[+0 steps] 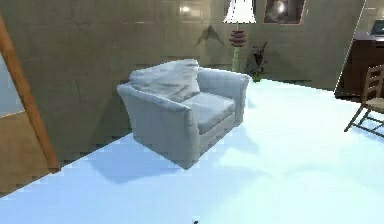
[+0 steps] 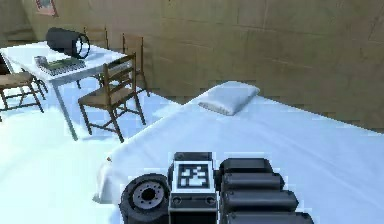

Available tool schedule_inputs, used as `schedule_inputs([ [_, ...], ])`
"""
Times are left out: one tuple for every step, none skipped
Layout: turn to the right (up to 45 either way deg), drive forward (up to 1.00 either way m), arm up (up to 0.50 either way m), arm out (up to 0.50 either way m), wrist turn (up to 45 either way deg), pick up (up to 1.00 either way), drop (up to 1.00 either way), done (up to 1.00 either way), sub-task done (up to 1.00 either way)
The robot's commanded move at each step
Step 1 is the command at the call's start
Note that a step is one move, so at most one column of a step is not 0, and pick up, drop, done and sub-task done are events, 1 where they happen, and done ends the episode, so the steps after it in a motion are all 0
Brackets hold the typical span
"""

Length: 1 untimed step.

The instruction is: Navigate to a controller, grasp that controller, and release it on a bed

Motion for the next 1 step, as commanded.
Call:
schedule_inputs([
  [45.0,0.00,0.00,0.00,0.0,0.00,0.00,0.00,0.00],
])
